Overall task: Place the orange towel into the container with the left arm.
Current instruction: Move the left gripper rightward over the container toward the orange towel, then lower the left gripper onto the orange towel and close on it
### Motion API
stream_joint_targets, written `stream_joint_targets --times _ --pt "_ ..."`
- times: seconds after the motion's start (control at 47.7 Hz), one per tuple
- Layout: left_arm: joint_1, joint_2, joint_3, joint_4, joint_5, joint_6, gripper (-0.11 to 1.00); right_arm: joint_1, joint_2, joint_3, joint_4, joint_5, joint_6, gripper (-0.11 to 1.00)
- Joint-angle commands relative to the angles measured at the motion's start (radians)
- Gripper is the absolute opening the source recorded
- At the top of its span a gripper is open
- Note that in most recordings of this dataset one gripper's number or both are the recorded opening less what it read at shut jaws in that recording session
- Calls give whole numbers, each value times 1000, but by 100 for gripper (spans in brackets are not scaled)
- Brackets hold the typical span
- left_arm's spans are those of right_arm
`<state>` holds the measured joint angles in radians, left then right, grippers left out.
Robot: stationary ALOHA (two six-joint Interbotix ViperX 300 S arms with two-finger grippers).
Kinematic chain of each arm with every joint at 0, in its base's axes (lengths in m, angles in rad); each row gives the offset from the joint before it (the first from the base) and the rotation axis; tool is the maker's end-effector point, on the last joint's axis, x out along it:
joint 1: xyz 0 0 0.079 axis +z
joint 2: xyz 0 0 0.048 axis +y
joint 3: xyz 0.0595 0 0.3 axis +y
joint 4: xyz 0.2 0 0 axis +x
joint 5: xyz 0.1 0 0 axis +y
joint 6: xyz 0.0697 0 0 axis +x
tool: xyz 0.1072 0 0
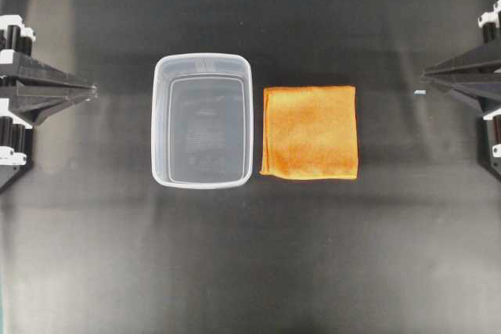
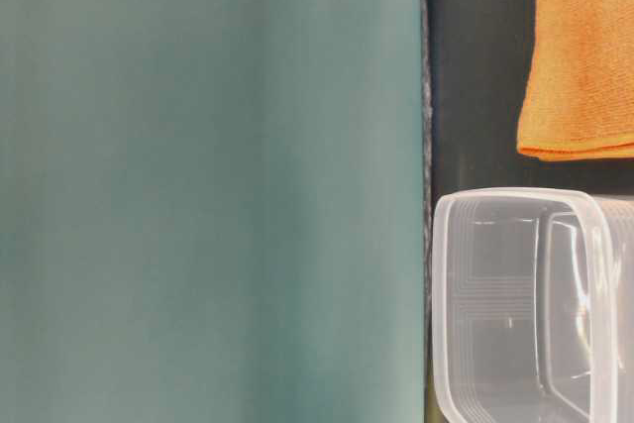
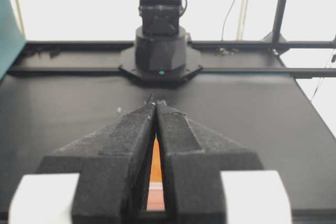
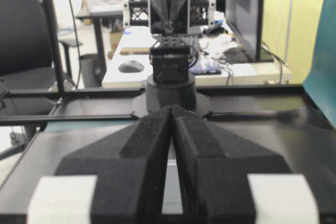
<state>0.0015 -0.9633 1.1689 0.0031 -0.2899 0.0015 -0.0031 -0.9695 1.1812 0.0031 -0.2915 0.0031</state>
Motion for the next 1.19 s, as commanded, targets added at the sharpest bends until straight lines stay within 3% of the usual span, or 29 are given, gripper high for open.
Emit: stream_joint_targets --times 0.0,0.084,0.168,0.44,0.65,0.713,0.797,0.985,1.048,1.174 --pt "0 54 -41 40 34 -29 6 14 9 -11 6 -6 11 1" --pt "2 110 -97 40 101 -52 4 17 2 -3 20 11 18 10" --pt "0 163 -161 40 152 -58 0 15 -9 2 20 37 28 0" --pt "3 373 -396 41 360 -43 0 2 -54 5 21 156 32 0" --pt "9 572 -583 41 522 -41 0 -17 -106 17 25 324 58 2" --pt "9 646 -655 41 583 -40 0 -21 -121 17 25 371 75 7" --pt "17 724 -742 41 666 -31 0 -26 -137 21 23 410 87 24" --pt "38 885 -916 41 825 44 0 -28 -170 29 21 460 86 72" --pt "37 940 -969 41 864 78 0 -28 -179 32 20 463 83 77" --pt "34 1043 -1062 41 917 137 1 -28 -202 43 20 459 83 75"
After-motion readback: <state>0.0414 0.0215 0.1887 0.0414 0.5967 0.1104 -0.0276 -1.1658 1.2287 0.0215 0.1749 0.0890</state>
